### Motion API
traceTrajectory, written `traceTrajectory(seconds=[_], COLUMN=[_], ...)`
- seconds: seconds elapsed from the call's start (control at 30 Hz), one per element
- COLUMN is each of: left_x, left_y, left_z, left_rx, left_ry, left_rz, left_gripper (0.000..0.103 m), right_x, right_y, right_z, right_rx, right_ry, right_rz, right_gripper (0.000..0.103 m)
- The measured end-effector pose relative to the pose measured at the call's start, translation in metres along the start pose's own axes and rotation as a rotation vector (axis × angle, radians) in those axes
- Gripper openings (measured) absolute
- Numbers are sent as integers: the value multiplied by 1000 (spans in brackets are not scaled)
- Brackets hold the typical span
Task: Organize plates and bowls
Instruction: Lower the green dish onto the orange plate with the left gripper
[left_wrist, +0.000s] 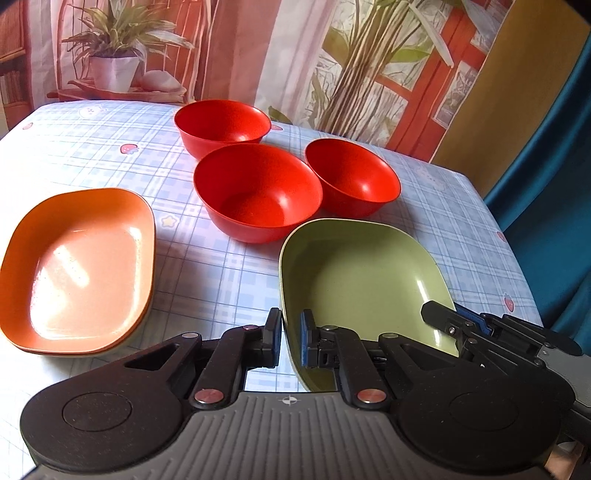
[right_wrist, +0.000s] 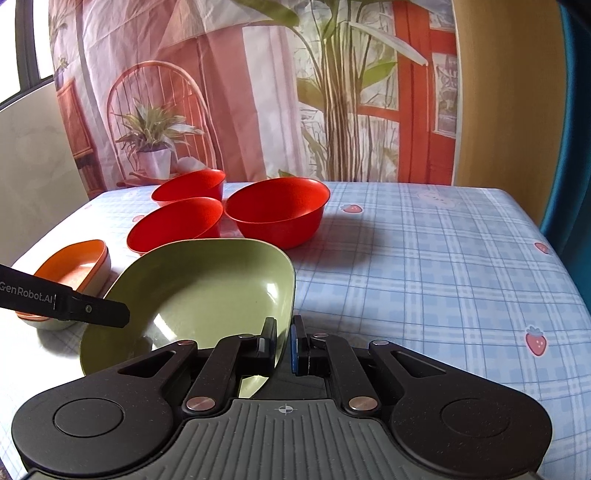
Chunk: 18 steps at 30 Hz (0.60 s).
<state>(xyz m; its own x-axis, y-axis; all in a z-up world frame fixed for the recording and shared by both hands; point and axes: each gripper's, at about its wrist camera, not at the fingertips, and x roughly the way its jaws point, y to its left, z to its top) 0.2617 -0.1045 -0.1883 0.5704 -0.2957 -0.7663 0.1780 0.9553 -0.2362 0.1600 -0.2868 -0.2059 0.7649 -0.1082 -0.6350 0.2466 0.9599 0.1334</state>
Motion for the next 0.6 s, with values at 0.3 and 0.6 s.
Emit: traceTrajectory(seconds=[0.3,0.6], left_x=[-24,-44], left_y=[35,77], left_z=[15,19], left_rx=[-66,-136], left_ry=[-28,-42], left_rz=[21,40], left_gripper=[10,10], right_x=[3,10], right_y=[44,91], right_z=[23,48], right_rx=[5,-25], right_ry=[54,85], right_rz=[27,56], right_gripper=[8,8])
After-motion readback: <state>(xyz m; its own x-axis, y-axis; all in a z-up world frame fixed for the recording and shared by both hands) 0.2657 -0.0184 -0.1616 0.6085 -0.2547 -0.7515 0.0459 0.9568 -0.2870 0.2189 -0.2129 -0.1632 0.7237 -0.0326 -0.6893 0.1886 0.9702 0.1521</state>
